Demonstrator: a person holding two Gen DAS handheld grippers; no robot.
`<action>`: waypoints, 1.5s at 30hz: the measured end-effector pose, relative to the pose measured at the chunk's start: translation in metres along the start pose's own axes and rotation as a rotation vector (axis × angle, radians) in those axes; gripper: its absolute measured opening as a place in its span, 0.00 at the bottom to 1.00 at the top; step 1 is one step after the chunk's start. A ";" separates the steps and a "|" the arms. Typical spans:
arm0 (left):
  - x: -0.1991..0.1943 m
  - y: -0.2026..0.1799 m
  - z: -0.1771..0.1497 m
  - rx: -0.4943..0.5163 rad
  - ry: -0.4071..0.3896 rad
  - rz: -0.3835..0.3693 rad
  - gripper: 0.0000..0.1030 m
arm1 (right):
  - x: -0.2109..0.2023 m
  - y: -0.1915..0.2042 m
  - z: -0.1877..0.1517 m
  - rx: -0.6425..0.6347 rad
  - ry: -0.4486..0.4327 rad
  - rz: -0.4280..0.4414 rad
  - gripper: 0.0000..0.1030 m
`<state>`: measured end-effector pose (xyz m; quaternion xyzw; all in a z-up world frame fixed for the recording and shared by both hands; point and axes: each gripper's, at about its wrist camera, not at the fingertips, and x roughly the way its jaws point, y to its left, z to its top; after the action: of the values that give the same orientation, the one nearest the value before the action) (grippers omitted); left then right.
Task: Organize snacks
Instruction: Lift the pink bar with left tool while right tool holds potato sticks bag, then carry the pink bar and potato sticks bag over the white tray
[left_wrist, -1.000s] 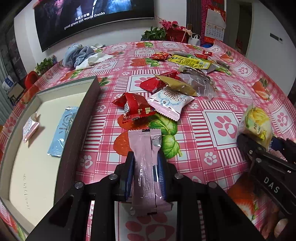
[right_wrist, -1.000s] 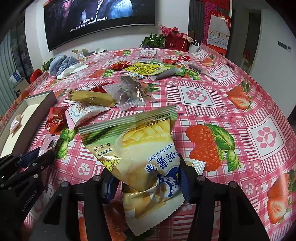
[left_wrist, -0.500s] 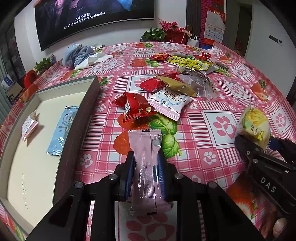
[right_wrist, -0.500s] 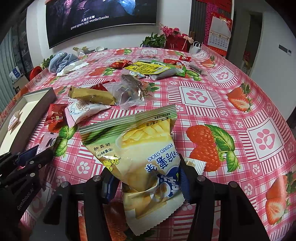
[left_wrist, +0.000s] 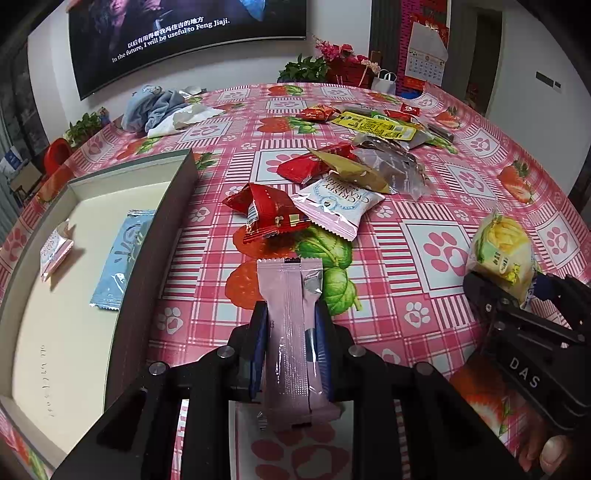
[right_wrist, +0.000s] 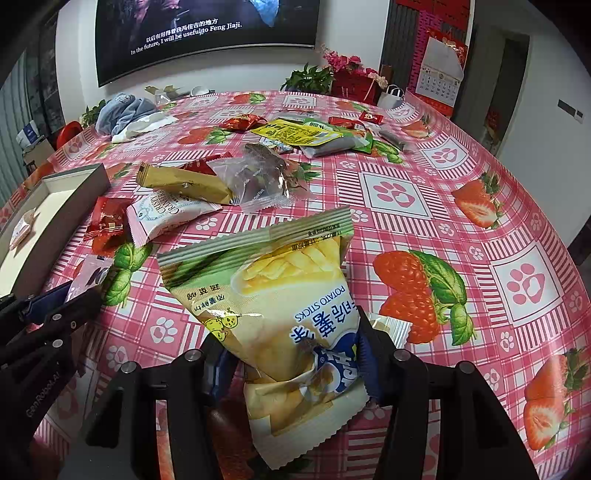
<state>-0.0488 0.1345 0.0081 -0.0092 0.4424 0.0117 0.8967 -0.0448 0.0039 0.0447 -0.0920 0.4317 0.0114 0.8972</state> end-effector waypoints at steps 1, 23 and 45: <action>0.000 0.000 0.000 -0.001 0.000 -0.002 0.26 | 0.000 0.000 0.000 -0.002 0.000 -0.001 0.55; 0.000 -0.001 0.000 0.004 -0.002 0.005 0.26 | 0.000 0.001 0.001 0.003 0.001 0.002 0.55; 0.000 -0.001 0.000 0.005 -0.003 0.004 0.26 | -0.001 0.003 0.001 0.001 0.001 0.000 0.55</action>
<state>-0.0490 0.1335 0.0080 -0.0061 0.4411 0.0126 0.8974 -0.0449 0.0069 0.0452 -0.0915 0.4322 0.0112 0.8970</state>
